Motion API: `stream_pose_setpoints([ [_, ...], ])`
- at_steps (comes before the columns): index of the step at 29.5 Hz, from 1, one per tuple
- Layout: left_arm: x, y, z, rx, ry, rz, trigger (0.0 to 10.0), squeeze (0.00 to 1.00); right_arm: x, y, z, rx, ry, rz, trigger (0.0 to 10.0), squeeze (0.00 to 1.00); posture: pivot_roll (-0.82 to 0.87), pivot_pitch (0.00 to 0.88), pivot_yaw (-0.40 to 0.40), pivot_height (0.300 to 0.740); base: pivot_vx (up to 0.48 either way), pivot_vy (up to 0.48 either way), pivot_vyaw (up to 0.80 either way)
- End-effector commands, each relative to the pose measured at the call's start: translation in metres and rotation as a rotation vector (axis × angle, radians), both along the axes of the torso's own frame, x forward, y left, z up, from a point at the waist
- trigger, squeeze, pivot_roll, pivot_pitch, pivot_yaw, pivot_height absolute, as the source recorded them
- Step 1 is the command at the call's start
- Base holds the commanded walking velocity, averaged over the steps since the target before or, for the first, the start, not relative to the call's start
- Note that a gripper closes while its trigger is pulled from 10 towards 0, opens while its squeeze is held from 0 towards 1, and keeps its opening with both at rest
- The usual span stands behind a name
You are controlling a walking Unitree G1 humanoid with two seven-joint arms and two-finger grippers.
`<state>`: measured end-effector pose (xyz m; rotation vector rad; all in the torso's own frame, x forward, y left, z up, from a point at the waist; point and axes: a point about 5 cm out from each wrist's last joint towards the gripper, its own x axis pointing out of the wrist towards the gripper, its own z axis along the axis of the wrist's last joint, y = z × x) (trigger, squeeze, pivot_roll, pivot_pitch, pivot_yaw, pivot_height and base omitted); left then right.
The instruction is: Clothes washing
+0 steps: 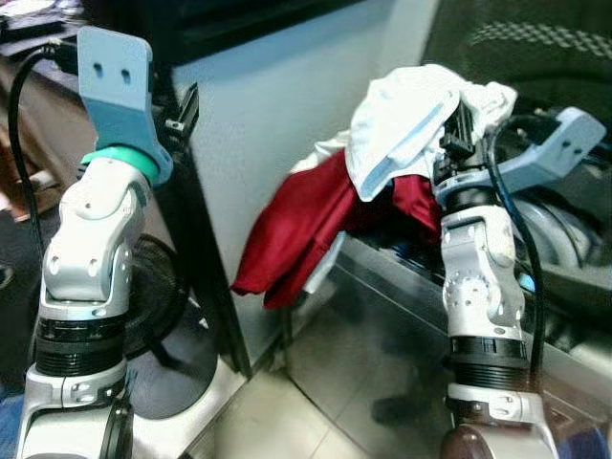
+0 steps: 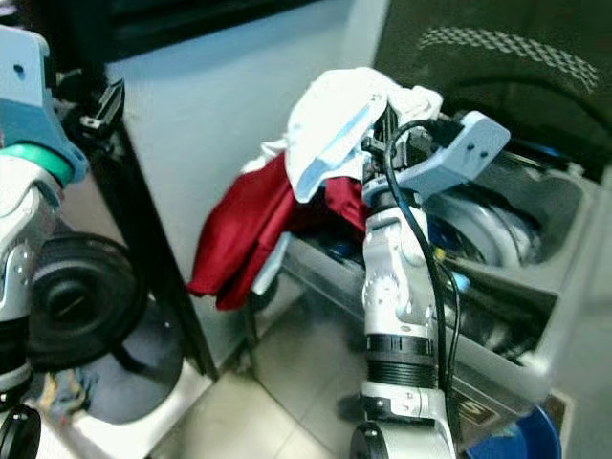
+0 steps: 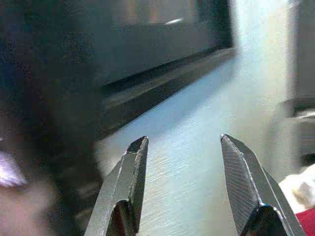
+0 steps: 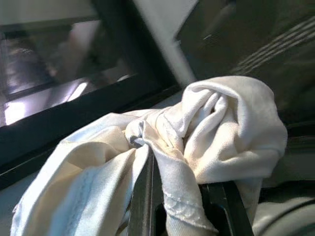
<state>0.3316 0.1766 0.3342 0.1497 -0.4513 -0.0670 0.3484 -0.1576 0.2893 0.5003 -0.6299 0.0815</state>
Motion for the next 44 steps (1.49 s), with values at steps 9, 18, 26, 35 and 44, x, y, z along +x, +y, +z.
stream_pose_setpoints([
  [9,-0.0034,0.0016,0.0034,-0.002,-0.029,-0.008,10.0,0.0,-0.0036,-0.0036,0.0116,0.012,-0.058,-0.014,10.0,0.0,0.17,0.004,0.072,0.74,0.0,0.0,-0.8],
  [18,-0.0035,0.0003,0.0008,-0.01,-0.02,-0.01,10.0,0.0,-0.0026,-0.0057,0.0102,0.031,-0.049,-0.014,10.0,0.0,0.17,0.008,0.069,0.74,0.0,0.0,-0.8],
  [26,-0.0035,0.0011,-0.0007,-0.03,-0.015,-0.007,10.0,0.0,-0.0016,-0.0092,0.009,0.033,-0.038,-0.031,10.0,0.0,0.17,0.012,0.064,0.74,0.0,0.0,-0.8],
  [35,-0.0043,0.0025,-0.0028,-0.06,-0.012,-0.002,10.0,0.0,0.0008,-0.0067,0.0064,-0.014,-0.025,-0.043,10.0,0.0,0.17,0.012,0.051,0.74,0.0,0.112,-0.27],
  [44,-0.0047,0.0036,-0.0035,-0.053,-0.013,0.006,10.0,0.0,0.0016,-0.0058,0.0057,-0.024,-0.021,-0.041,10.0,0.0,0.17,0.012,0.049,0.74,0.0,0.48,0.0],
])
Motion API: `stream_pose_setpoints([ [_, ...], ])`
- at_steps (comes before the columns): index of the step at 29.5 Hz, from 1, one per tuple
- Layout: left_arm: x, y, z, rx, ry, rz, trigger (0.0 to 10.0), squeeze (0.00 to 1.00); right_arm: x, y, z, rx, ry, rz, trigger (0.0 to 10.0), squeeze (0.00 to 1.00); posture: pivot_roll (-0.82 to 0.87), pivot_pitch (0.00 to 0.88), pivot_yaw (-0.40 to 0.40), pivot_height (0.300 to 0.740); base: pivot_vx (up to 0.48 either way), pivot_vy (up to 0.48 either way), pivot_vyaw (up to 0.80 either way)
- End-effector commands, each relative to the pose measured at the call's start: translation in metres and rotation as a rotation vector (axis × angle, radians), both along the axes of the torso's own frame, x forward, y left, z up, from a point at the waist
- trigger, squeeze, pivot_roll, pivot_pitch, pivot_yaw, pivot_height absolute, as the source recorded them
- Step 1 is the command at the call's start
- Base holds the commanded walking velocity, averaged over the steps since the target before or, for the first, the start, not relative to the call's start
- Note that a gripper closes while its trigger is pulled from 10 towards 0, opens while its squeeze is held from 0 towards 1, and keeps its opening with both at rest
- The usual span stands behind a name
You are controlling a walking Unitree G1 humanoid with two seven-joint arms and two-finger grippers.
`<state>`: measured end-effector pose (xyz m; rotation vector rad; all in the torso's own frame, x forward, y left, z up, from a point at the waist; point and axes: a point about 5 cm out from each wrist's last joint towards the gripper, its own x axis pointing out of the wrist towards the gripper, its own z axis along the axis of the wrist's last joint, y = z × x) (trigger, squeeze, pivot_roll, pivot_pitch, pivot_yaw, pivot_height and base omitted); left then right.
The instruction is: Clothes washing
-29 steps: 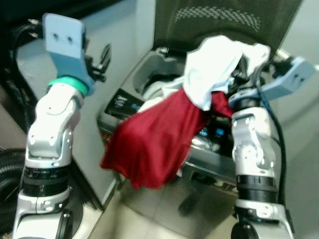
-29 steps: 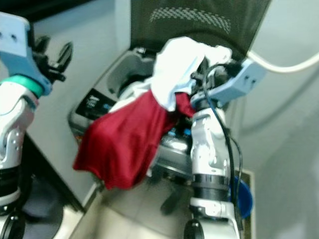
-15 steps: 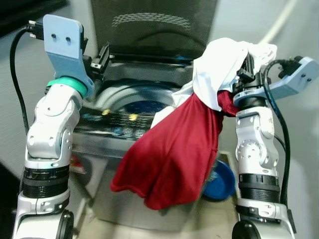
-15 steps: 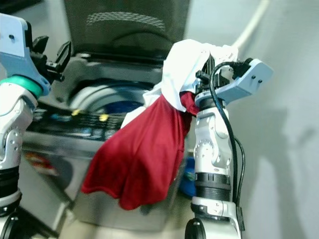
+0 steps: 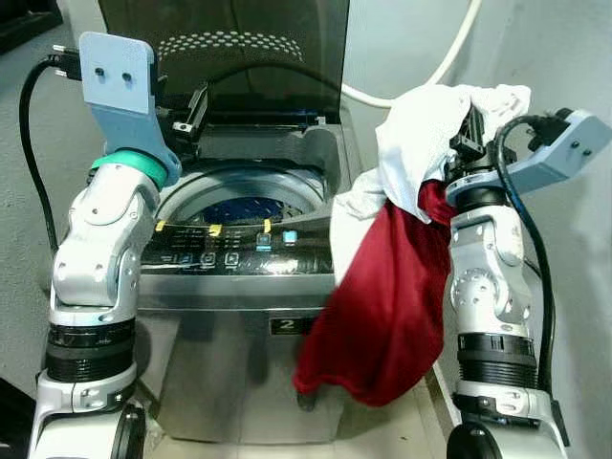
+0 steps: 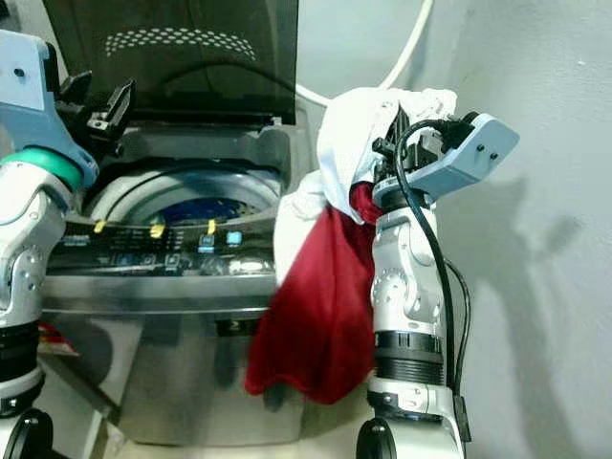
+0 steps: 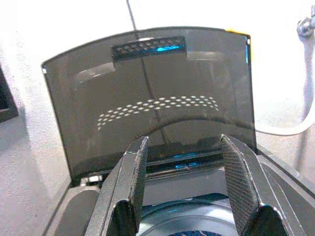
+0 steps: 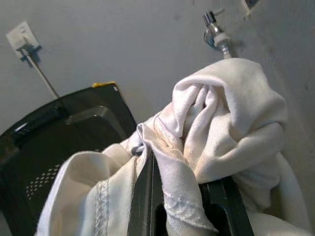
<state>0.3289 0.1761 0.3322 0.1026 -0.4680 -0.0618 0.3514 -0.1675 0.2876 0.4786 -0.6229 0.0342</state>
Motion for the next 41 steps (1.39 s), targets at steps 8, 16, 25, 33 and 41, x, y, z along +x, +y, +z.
stream_pose_setpoints([
  [8,-0.002,0.003,-0.002,0.018,0.001,0.015,10.0,0.0,-0.001,0.004,0.007,-0.029,-0.037,-0.001,10.0,0.0,0.16,0.014,0.05,0.74,0.0,0.267,0.0],
  [16,-0.001,0.001,-0.003,0.027,0.006,0.011,10.0,0.0,-0.002,0.006,0.007,-0.05,-0.041,-0.003,10.0,0.0,0.16,0.014,0.052,0.74,0.0,0.0,0.0],
  [25,0.0,-0.001,-0.003,0.103,-0.003,-0.018,10.0,0.0,-0.005,0.025,0.025,-0.286,-0.143,-0.015,10.0,0.0,0.15,0.013,0.054,0.74,0.0,0.0,0.0],
  [33,-0.006,-0.025,0.003,0.181,-0.07,-0.185,10.0,0.0,-0.013,0.057,0.099,-0.351,-0.413,0.173,10.0,0.0,0.15,0.013,0.036,0.74,0.0,0.0,0.0],
  [41,-0.025,-0.08,-0.019,0.219,0.025,-0.743,10.0,0.0,-0.027,0.095,0.168,-0.266,-0.607,0.61,10.0,0.0,0.17,0.024,-0.019,0.74,0.0,0.0,0.0],
])
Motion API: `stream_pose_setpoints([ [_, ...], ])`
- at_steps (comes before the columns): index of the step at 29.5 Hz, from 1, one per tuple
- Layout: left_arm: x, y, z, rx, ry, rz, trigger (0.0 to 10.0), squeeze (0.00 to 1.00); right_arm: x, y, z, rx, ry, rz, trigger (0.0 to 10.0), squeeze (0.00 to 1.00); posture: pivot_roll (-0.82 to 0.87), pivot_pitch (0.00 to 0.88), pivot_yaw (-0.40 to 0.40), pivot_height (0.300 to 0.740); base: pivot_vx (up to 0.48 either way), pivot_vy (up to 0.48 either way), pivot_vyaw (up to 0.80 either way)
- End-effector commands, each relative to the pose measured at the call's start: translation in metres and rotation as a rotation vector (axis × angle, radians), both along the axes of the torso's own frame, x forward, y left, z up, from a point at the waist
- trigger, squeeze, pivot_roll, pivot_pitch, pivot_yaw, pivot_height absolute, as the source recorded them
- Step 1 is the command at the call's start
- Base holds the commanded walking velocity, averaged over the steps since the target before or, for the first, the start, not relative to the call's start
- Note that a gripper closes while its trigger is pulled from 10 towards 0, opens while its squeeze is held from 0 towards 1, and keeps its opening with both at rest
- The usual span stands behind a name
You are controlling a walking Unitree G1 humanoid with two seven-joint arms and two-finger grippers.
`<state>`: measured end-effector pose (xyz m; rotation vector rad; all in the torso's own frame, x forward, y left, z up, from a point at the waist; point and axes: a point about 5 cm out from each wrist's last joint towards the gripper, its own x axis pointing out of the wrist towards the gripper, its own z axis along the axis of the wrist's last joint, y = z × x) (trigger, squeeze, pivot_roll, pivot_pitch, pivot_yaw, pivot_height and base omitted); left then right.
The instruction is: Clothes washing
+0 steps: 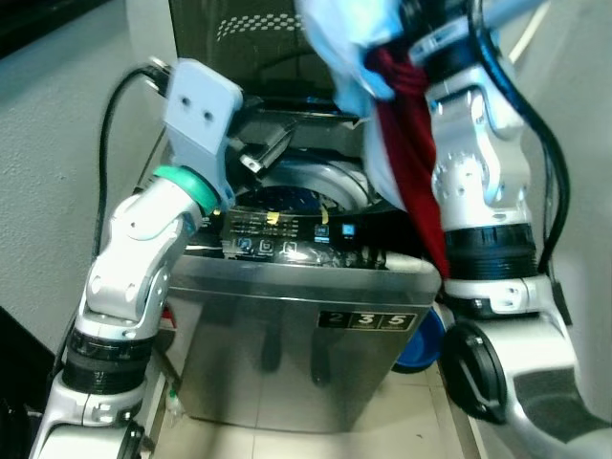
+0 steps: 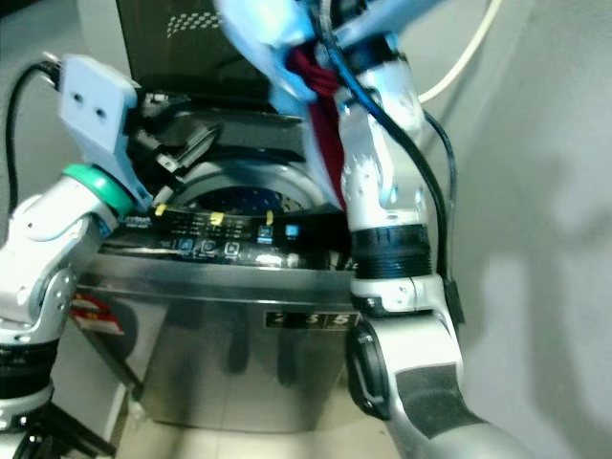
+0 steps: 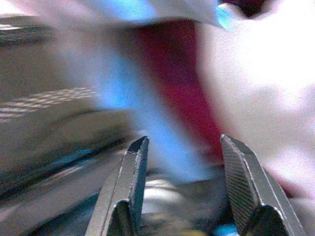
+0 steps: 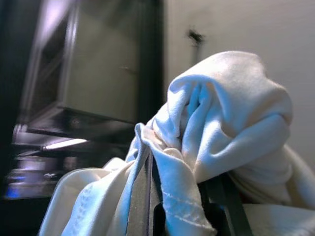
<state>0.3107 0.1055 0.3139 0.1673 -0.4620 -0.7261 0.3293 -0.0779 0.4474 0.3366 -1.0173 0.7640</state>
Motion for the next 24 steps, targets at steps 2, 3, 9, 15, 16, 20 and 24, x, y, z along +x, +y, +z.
stream_pose_setpoints([
  [2,-0.007,-0.009,-0.001,0.005,0.021,-0.117,10.0,0.0,-0.005,0.005,0.008,0.001,-0.022,0.097,10.0,0.0,0.17,0.024,-0.019,0.74,0.0,0.0,0.0],
  [3,-0.01,-0.024,-0.001,0.025,0.045,-0.26,10.0,0.0,-0.007,0.017,0.014,-0.015,-0.024,0.193,10.0,0.0,0.17,0.029,-0.032,0.74,0.0,0.0,0.0],
  [9,0.023,-0.048,0.007,0.016,0.089,-0.365,10.0,0.0,-0.01,0.053,0.024,-0.051,0.031,0.408,10.0,0.0,0.14,0.053,-0.042,0.74,0.0,0.0,0.0],
  [15,0.09,0.022,0.042,-0.092,0.101,0.109,10.0,0.0,0.021,0.049,0.013,-0.039,0.201,0.368,10.0,0.0,0.09,0.11,-0.05,0.74,0.0,0.0,0.0],
  [16,0.09,0.022,0.042,-0.092,0.101,0.109,10.0,0.0,0.021,0.049,0.013,-0.039,0.201,0.368,10.0,0.0,0.09,0.11,-0.05,0.74,0.0,0.0,0.0],
  [20,0.091,0.069,0.059,-0.11,0.07,0.262,10.0,0.0,0.047,0.036,-0.016,-0.078,0.325,0.19,10.0,0.0,0.1,0.141,-0.047,0.74,0.0,0.0,0.0],
  [24,0.085,0.097,0.057,0.021,0.076,0.266,10.0,0.0,0.077,0.009,-0.059,-0.129,0.507,-0.205,10.0,0.0,0.11,0.165,-0.049,0.74,0.0,0.0,0.0],
])
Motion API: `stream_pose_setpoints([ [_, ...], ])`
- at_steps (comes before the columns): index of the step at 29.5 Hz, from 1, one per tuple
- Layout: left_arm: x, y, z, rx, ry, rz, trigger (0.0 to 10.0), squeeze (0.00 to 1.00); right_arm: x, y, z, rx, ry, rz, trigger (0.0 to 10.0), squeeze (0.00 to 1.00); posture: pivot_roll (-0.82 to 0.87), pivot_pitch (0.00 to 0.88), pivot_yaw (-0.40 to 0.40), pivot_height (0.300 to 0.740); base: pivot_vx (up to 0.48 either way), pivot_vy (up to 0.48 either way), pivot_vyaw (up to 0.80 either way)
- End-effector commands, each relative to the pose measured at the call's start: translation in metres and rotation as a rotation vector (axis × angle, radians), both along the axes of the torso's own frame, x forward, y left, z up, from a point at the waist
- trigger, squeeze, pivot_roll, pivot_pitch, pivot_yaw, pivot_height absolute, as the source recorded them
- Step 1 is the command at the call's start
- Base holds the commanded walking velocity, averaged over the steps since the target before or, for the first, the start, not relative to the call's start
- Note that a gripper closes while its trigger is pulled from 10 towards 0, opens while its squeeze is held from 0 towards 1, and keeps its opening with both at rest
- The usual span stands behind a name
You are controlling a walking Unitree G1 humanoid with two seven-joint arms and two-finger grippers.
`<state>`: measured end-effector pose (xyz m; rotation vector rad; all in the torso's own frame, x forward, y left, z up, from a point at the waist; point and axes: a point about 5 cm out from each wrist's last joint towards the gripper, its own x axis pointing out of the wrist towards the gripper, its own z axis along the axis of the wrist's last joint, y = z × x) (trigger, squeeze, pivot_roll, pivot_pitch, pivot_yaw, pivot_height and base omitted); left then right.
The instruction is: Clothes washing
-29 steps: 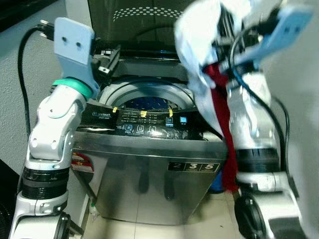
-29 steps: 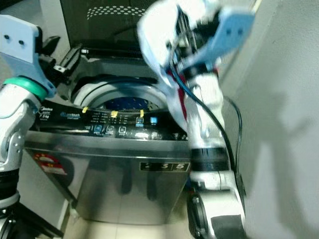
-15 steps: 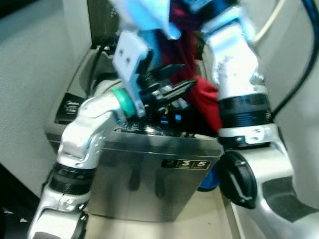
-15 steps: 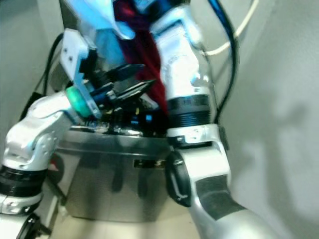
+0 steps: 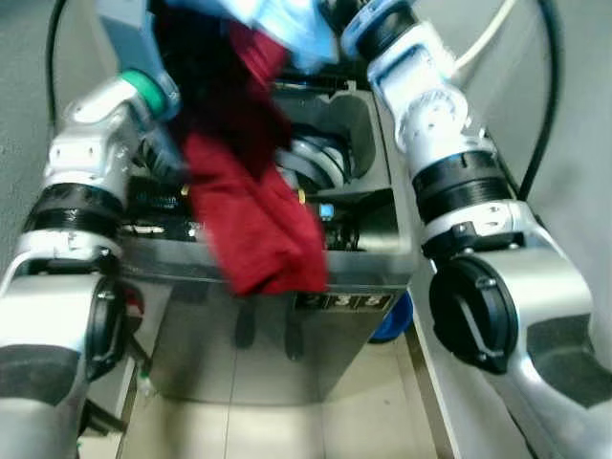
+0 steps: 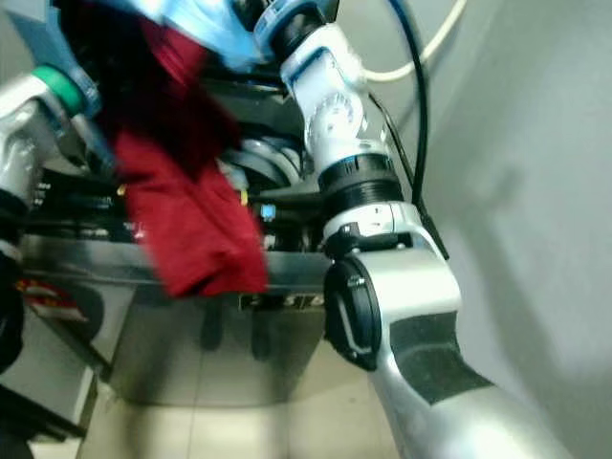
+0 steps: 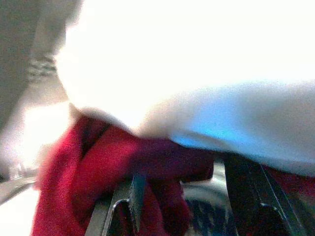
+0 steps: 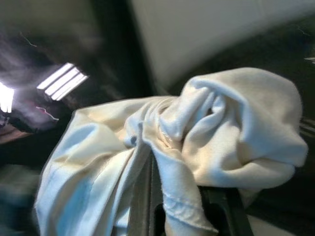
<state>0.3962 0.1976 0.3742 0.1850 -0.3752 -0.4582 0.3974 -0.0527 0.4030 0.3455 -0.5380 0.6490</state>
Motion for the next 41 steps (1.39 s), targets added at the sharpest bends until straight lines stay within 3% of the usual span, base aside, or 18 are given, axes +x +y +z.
stream_pose_setpoints([
  [1,0.0,0.008,-0.003,0.073,0.023,-0.003,10.0,0.0,0.013,-0.022,-0.023,-0.079,0.048,-0.248,10.0,0.0,0.12,0.173,-0.053,0.74,0.0,0.0,0.0],
  [5,0.004,0.009,-0.001,0.135,0.013,0.035,10.0,0.0,0.017,-0.032,-0.031,-0.171,0.034,-0.481,10.0,0.0,0.13,0.179,-0.055,0.74,0.0,0.0,0.0],
  [6,0.004,0.009,-0.001,0.135,0.013,0.035,10.0,0.0,0.017,-0.032,-0.031,-0.171,0.034,-0.481,10.0,0.0,0.13,0.179,-0.055,0.74,0.0,0.0,0.0],
  [9,0.008,-0.001,0.0,0.165,0.008,0.001,10.0,0.0,0.017,-0.04,-0.036,-0.273,-0.035,-0.745,10.0,0.0,0.14,0.182,-0.054,0.74,0.0,0.0,0.0],
  [12,0.008,-0.006,-0.002,0.162,0.01,-0.03,10.0,0.0,0.017,-0.035,-0.04,-0.294,-0.053,-0.709,10.0,0.0,0.14,0.178,-0.05,0.74,0.0,0.0,0.0],
  [13,0.007,-0.015,-0.005,0.119,0.017,-0.112,10.0,0.0,0.014,-0.017,-0.05,-0.382,-0.114,-0.575,10.0,0.0,0.13,0.175,-0.045,0.74,0.0,0.0,0.0],
  [14,0.007,-0.015,-0.005,0.119,0.017,-0.112,10.0,0.0,0.014,-0.017,-0.05,-0.382,-0.114,-0.575,10.0,0.0,0.13,0.175,-0.045,0.74,0.0,0.0,0.0],
  [16,0.002,-0.032,-0.014,0.057,0.048,-0.283,10.0,0.0,0.01,0.0,-0.068,-0.48,-0.144,-0.416,10.0,0.0,0.13,0.167,-0.036,0.74,0.0,0.0,0.0],
  [20,-0.004,-0.046,-0.024,0.039,0.063,-0.407,10.0,0.0,0.009,0.005,-0.08,-0.528,-0.144,-0.372,10.0,0.0,0.13,0.16,-0.028,0.74,0.0,0.0,0.0],
  [24,-0.023,-0.068,-0.039,0.08,0.071,-0.546,10.0,0.0,0.01,0.005,-0.096,-0.644,-0.128,-0.342,10.0,0.0,0.14,0.149,-0.018,0.74,0.0,0.0,0.0],
  [26,-0.046,-0.086,-0.049,0.092,0.073,-0.66,10.0,0.0,0.012,0.002,-0.108,-0.658,-0.05,-0.298,10.0,0.0,0.14,0.143,-0.008,0.74,0.0,0.0,0.0],
  [27,-0.056,-0.093,-0.05,0.065,0.085,-0.711,10.0,0.0,0.014,0.0,-0.11,-0.637,-0.011,-0.299,10.0,0.77,0.13,0.139,-0.004,0.74,0.0,0.0,0.0],
  [28,-0.056,-0.093,-0.05,0.065,0.085,-0.711,10.0,0.0,0.014,0.0,-0.11,-0.637,-0.011,-0.299,10.0,0.77,0.13,0.139,-0.004,0.74,0.0,0.0,0.0],
  [29,-0.067,-0.099,-0.054,0.069,0.078,-0.75,10.0,0.0,0.015,-0.002,-0.11,-0.593,0.03,-0.293,10.0,1.0,0.14,0.132,0.006,0.74,0.0,0.0,0.0],
  [32,-0.081,-0.106,-0.058,0.066,0.061,-0.77,10.0,0.0,0.017,-0.005,-0.105,-0.489,0.105,-0.257,10.0,1.0,0.14,0.124,0.012,0.74,0.0,0.0,0.0],
  [36,-0.087,-0.101,-0.053,-0.016,-0.003,-0.64,10.0,0.0,0.015,-0.017,-0.082,-0.211,0.127,-0.091,10.0,1.0,0.15,0.105,0.01,0.74,0.0,0.0,0.0],
  [39,-0.09,-0.094,-0.051,-0.052,-0.023,-0.575,10.0,0.0,0.007,-0.025,-0.073,-0.123,0.063,0.03,10.0,1.0,0.15,0.1,0.008,0.74,0.0,0.0,0.0],
  [41,-0.09,-0.094,-0.051,-0.052,-0.023,-0.575,10.0,0.0,0.007,-0.025,-0.073,-0.123,0.063,0.03,10.0,1.0,0.15,0.1,0.008,0.74,0.0,0.0,0.0],
])
